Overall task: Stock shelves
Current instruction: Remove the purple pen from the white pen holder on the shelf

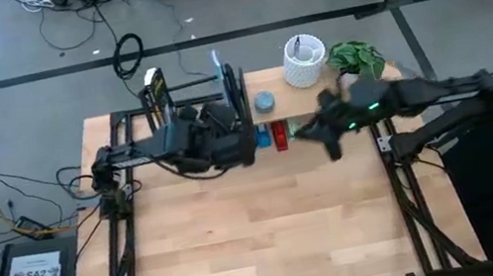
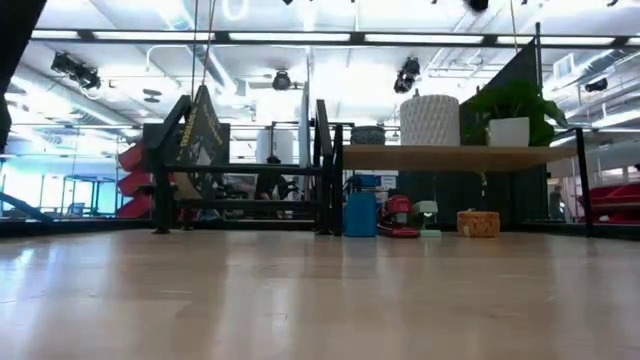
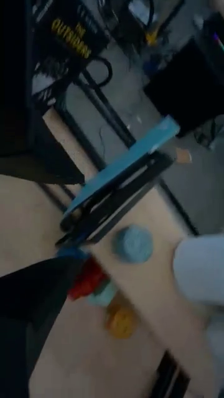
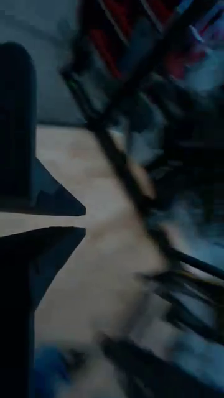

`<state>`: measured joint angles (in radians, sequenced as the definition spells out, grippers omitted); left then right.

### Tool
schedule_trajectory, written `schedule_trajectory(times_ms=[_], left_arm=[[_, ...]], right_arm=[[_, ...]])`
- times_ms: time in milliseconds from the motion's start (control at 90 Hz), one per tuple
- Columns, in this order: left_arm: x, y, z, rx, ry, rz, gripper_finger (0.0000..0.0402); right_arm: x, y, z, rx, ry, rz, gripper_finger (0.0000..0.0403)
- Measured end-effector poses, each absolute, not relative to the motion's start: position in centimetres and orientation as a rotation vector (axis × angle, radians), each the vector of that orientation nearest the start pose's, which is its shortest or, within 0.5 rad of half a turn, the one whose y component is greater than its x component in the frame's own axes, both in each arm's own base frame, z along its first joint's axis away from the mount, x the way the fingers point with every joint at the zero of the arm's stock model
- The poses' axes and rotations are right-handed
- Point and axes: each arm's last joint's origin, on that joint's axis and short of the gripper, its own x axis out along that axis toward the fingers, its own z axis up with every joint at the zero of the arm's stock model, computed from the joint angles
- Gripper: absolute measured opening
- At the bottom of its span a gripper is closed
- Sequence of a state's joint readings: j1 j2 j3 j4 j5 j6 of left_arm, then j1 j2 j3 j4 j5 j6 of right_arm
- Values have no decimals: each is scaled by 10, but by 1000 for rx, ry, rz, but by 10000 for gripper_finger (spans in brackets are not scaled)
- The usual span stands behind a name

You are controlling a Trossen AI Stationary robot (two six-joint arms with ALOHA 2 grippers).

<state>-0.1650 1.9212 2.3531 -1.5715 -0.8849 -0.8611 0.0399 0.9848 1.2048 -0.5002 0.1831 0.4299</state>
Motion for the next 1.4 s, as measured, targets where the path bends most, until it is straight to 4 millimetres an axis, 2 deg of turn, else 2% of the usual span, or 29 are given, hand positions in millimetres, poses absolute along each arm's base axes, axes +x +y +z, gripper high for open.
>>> schedule_trajectory(times_ms=[133, 244, 400, 578, 822, 944, 1156, 1278, 1400], left_arm=[[349, -46, 420, -196, 645, 978, 177], [352, -53, 405, -232, 690, 972, 177], [355, -62, 384, -308, 796, 936, 177], [359, -71, 370, -320, 830, 910, 177], [361, -72, 370, -342, 815, 895, 177], [361, -74, 370, -341, 819, 877, 177], [361, -77, 370, -332, 828, 862, 177], [361, -77, 370, -334, 826, 861, 177], [362, -77, 370, -336, 825, 860, 177]], right_arm=[[171, -11, 445, 261, 184, -344, 5], [163, -27, 467, 177, 206, -446, 4], [168, -57, 477, 114, 275, -615, 17], [177, -110, 462, 105, 414, -784, 84], [185, -188, 427, 279, 526, -749, 208], [194, -211, 407, 371, 587, -783, 243], [213, -228, 381, 496, 642, -868, 238], [216, -230, 377, 513, 650, -907, 212], [216, -230, 378, 493, 649, -949, 168]])
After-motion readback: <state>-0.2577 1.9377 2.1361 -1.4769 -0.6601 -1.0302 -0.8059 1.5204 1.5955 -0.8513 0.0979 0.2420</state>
